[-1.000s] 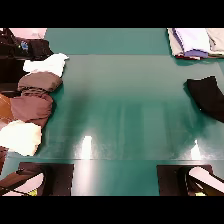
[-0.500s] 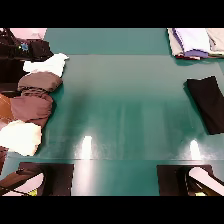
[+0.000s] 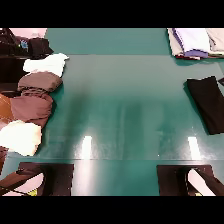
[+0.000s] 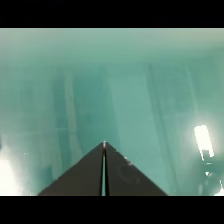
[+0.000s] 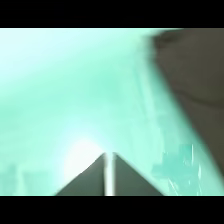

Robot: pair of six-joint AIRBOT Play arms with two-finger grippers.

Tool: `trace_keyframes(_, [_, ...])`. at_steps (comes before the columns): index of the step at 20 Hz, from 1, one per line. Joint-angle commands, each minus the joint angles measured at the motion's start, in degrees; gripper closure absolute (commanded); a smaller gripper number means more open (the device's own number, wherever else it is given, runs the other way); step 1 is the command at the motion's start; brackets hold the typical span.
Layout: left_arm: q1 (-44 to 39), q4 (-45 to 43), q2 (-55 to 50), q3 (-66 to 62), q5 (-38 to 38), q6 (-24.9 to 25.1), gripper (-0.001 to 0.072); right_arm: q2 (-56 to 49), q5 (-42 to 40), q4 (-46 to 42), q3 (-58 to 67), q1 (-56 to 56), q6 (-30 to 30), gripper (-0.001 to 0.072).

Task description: Fold the shirts.

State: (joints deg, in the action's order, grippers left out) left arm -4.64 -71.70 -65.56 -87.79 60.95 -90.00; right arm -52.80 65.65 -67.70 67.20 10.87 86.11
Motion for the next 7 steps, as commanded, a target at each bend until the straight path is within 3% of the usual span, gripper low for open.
trace_keyframes(1, [-0.02, -0.02, 0.04, -0.02, -2.56, -0.02, 0.0680, 1.07, -2.56, 0.13, 0.13, -10.84, -0.07, 0.0695])
trace_keyframes(7, [-0.02, -0.02, 0.04, -0.02, -5.20, -0.02, 0.0680, 1.07, -3.54, 0.20, 0.13, -14.69, -0.04, 0.0695])
